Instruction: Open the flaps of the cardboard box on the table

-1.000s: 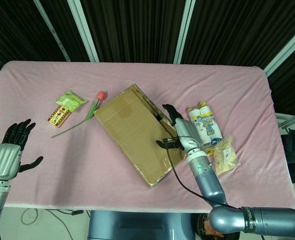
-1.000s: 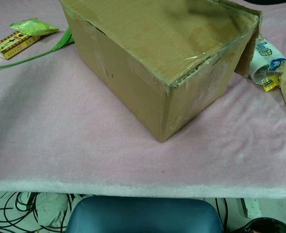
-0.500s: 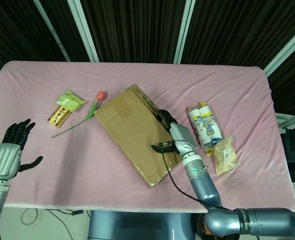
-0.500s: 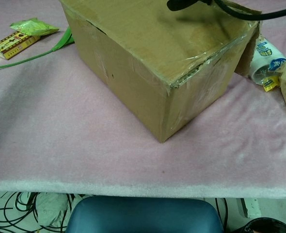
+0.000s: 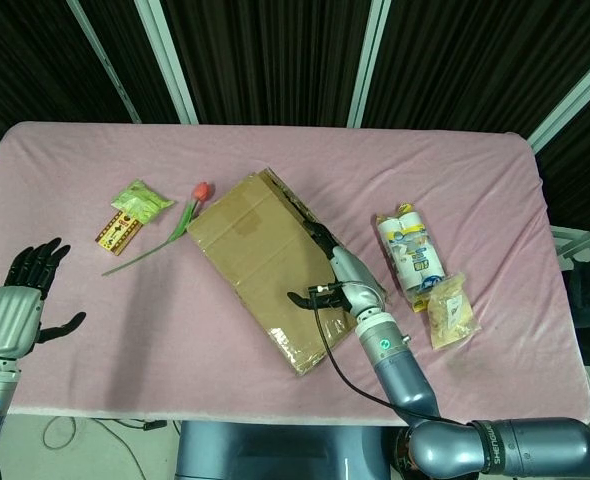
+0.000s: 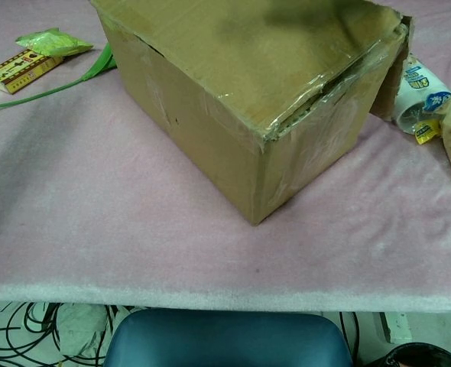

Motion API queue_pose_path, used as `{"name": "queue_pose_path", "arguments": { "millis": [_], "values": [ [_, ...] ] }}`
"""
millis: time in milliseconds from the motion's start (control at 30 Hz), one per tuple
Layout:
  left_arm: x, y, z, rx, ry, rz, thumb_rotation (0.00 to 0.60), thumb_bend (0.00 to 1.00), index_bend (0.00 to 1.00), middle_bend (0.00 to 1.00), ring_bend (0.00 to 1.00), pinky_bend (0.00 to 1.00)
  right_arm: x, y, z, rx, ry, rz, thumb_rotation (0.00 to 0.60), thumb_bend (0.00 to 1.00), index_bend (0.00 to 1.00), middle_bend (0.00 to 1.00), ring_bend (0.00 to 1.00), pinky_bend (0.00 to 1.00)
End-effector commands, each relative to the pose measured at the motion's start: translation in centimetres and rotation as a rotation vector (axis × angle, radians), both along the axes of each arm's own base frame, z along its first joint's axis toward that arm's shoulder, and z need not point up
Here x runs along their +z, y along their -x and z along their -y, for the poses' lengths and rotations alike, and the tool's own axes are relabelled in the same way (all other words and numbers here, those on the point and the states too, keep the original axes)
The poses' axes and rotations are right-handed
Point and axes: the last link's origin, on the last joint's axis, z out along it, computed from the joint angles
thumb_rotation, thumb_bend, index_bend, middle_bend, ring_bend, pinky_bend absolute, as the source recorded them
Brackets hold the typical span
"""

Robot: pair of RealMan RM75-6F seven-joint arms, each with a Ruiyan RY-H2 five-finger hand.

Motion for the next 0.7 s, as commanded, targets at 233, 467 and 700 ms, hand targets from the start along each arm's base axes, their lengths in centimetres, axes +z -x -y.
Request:
{"name": "queue_pose_path", "arguments": {
  "millis": [233, 467, 700],
  "values": [
    [-0.2, -0.1, 0.1, -0.008, 0.0, -0.009, 0.6, 0.16, 0.0, 0.0, 0.0, 0.0, 2.3, -1.9, -0.8, 0.02, -0.031, 0.125, 0.6, 0.28, 0.0, 0.04, 0.13, 0.31],
    [-0.3, 0.0, 0.0, -0.003, 0.003, -0.015, 0.6, 0.16, 0.0, 0.0, 0.0, 0.0, 3.4, -3.4, -1.6, 0.043, -0.055, 0.196, 0.6, 0.28, 0.0, 0.03, 0.13, 0.31],
    [-0.3, 0.1, 0.0, -0.003, 0.003, -0.014, 0.6, 0.16, 0.0, 0.0, 0.0, 0.0, 4.3, -4.6, -2.1, 0.065, -0.073, 0.24, 0.6, 0.28, 0.0, 0.02, 0.13, 0.31]
  ]
}}
